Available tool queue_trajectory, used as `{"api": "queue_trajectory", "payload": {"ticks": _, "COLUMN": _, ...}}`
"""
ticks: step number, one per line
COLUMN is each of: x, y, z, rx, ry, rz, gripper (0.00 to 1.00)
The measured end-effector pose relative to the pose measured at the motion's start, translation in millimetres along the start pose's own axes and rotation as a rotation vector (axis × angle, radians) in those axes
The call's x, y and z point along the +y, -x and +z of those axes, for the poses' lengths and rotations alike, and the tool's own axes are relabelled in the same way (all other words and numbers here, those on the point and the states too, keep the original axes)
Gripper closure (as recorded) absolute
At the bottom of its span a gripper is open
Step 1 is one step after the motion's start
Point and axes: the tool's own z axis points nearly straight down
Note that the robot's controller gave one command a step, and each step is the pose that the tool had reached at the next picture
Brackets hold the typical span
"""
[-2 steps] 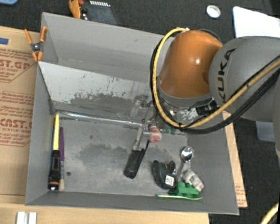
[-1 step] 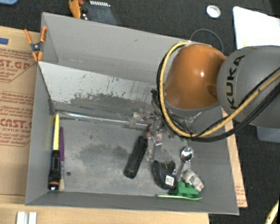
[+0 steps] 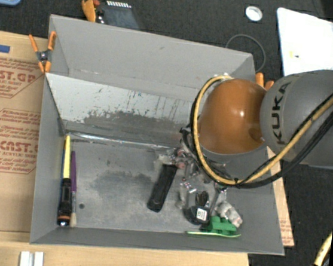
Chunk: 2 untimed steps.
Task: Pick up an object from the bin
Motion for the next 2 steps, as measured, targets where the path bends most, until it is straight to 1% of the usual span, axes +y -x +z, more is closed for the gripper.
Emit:
{"api": "queue_trajectory", "payload": {"ticks": 1, "x": 1, "y": -5.7, "z": 16, "rx": 0.0, "ry": -0.001, "rz": -0.35, "gripper": 0.0}}
{"api": "queue_trajectory", "payload": {"ticks": 2, "x": 15, "y": 18.0, "z": 74, "rx": 0.004, "ry": 0.007, "rz": -0.669, "gripper": 0.0}}
